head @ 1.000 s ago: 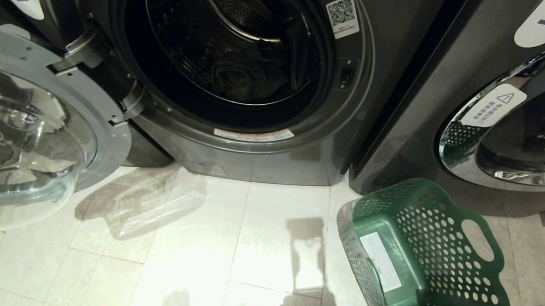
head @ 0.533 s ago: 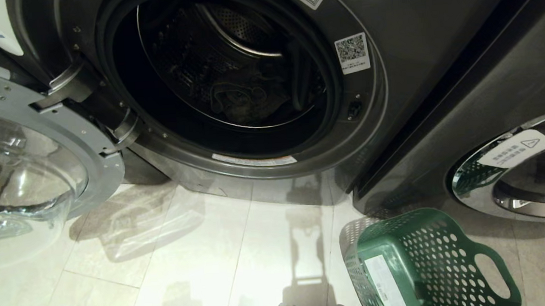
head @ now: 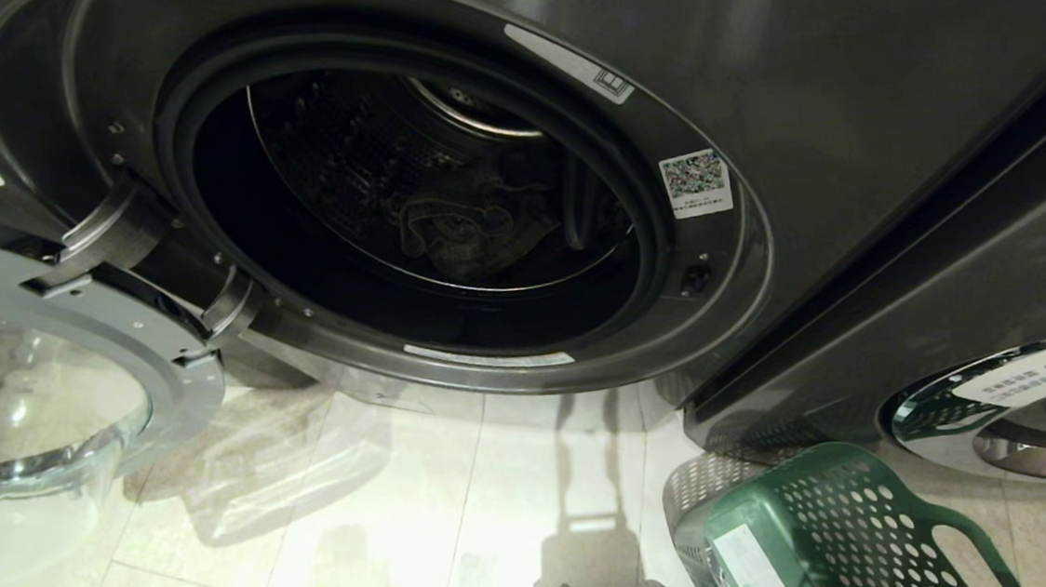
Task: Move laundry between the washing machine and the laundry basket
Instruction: Pick a cloth and place it into the basket
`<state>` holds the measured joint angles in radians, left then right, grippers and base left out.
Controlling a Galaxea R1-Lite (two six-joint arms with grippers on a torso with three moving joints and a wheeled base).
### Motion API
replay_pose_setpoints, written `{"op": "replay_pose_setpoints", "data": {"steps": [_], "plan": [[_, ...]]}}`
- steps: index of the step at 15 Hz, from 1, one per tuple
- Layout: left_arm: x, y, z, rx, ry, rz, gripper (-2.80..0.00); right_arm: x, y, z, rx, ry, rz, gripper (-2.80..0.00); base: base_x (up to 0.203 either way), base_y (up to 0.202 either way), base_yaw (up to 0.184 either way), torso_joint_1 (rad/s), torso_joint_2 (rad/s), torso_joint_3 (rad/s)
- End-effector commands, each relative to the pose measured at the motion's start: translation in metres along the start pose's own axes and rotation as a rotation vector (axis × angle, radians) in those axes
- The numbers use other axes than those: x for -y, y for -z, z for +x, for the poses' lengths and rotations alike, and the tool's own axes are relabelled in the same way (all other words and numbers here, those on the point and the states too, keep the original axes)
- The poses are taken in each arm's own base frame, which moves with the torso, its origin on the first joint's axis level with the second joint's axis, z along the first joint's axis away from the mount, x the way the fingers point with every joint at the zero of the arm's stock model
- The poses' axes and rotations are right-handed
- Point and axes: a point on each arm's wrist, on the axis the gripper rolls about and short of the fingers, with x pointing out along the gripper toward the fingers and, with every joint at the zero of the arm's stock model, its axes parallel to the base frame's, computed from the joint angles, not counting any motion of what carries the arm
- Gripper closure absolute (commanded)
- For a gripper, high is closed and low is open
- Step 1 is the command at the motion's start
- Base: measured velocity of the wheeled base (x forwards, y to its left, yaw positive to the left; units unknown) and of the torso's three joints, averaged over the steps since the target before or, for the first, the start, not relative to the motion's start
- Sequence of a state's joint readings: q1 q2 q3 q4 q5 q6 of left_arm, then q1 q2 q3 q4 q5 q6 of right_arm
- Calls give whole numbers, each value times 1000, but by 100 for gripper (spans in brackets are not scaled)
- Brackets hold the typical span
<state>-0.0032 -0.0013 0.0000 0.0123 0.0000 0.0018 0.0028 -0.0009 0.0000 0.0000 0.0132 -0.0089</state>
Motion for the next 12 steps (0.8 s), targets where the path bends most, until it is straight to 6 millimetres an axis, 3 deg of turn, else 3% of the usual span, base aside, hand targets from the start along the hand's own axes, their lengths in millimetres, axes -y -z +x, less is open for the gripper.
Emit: {"op": "replay_pose_setpoints", "data": {"steps": [1,5,6,9,12], "plan": [[0,0,0,0,1,0,0,0,0,0,-1,-1,0,0,0,0,0,0,0,0],[0,-1,0,10,17,41,0,0,0,0,-2,1,3,0,0,0,0,0,0,0],[1,-10,-2,67,63,52,0,0,0,0,-2,2,3,0,0,0,0,0,0,0],[6,-76,-15,197,261,15,0,0,0,0,-2,7,-2,0,0,0,0,0,0,0],[7,-134,22,43,330,-115,0,0,0,0,-2,5,-6,0,0,0,0,0,0,0]]}}
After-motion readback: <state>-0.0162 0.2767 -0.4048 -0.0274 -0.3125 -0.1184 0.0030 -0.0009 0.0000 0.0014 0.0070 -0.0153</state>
